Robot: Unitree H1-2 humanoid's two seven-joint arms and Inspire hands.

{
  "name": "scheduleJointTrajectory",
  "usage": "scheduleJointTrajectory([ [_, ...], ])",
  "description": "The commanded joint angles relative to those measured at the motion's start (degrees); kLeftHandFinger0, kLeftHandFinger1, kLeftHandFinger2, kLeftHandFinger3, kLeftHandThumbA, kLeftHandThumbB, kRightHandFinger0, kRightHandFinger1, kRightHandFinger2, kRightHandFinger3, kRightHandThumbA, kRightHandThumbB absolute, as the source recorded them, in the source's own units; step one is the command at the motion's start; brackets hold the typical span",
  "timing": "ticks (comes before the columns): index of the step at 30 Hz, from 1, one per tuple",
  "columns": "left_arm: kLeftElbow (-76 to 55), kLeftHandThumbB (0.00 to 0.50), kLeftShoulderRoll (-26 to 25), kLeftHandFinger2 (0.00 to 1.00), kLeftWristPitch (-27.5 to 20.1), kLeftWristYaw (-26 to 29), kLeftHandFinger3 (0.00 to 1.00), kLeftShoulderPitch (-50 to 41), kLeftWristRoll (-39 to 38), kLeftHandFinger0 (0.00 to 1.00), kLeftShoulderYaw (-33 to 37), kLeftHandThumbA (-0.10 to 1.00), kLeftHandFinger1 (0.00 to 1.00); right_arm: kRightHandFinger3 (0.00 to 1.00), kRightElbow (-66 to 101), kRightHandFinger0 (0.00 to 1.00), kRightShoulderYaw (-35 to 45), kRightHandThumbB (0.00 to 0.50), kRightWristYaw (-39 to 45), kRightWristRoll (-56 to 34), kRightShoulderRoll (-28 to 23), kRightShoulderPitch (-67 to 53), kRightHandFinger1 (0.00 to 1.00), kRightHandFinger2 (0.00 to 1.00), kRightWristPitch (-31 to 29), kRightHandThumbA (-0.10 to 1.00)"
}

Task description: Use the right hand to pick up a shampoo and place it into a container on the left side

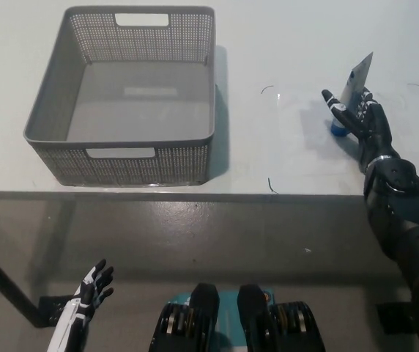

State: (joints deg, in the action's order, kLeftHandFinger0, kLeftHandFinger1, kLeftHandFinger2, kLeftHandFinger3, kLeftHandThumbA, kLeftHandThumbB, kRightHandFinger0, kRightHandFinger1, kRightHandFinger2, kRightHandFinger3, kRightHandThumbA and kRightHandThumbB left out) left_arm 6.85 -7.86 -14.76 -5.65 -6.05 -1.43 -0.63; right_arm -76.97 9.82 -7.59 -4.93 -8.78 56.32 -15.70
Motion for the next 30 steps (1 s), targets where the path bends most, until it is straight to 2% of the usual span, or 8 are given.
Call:
scheduleJointTrajectory([
  [1,-2.0,0.367,-1.0,1.0,-1.6,-0.6,1.0,0.1,-0.2,1.0,-0.2,1.0,1.0,0.22,-1.5,0.0,-1.8,0.208,-12.5,3.0,0.0,4.8,0.06,0.35,-3.8,-0.1],
  [3,-2.2,0.376,-1.0,1.0,-1.3,-0.8,1.0,0.3,-0.6,1.0,-0.3,1.0,1.0,0.41,-1.4,0.0,-1.9,0.179,-11.7,2.5,0.0,4.5,0.2,0.57,-5.3,-0.1],
  [8,-1.6,0.374,-1.3,1.0,-2.0,-0.9,1.0,0.3,-0.6,1.0,-0.3,1.0,1.0,0.5,-1.8,0.0,-2.6,0.179,-13.2,2.6,0.1,4.3,0.31,0.65,-5.4,-0.1],
  [17,-1.9,0.363,-1.5,1.0,-1.6,-1.0,1.0,0.6,-1.1,1.0,-0.4,1.0,1.0,0.61,-1.8,0.02,-1.3,0.154,-13.1,0.8,0.1,4.7,0.39,0.69,-6.3,-0.1],
  [19,-1.8,0.357,-1.4,1.0,-1.6,-0.9,1.0,0.5,-1.1,1.0,-0.4,1.0,1.0,0.59,-1.7,0.0,-1.5,0.15,-13.4,1.0,0.2,4.7,0.36,0.65,-6.5,-0.1],
  [22,-2.3,0.352,-1.2,1.0,-1.2,-0.7,1.0,0.2,-1.3,1.0,-0.5,1.0,1.0,0.62,-0.8,0.02,-2.3,0.152,-14.6,1.9,0.4,5.0,0.37,0.68,-7.0,-0.1],
  [24,-1.8,0.362,-1.3,1.0,-1.4,-0.5,1.0,0.3,-1.0,1.0,-0.5,1.0,1.0,0.57,0.4,0.0,-1.9,0.137,-14.2,1.5,0.7,5.2,0.33,0.63,-8.3,-0.1],
  [30,-1.8,0.356,-1.5,1.0,-1.4,-0.7,1.0,0.6,-1.2,1.0,-0.5,1.0,1.0,0.6,7.1,0.0,-1.3,0.128,-13.1,0.7,2.1,7.3,0.28,0.63,-9.2,-0.1],
])
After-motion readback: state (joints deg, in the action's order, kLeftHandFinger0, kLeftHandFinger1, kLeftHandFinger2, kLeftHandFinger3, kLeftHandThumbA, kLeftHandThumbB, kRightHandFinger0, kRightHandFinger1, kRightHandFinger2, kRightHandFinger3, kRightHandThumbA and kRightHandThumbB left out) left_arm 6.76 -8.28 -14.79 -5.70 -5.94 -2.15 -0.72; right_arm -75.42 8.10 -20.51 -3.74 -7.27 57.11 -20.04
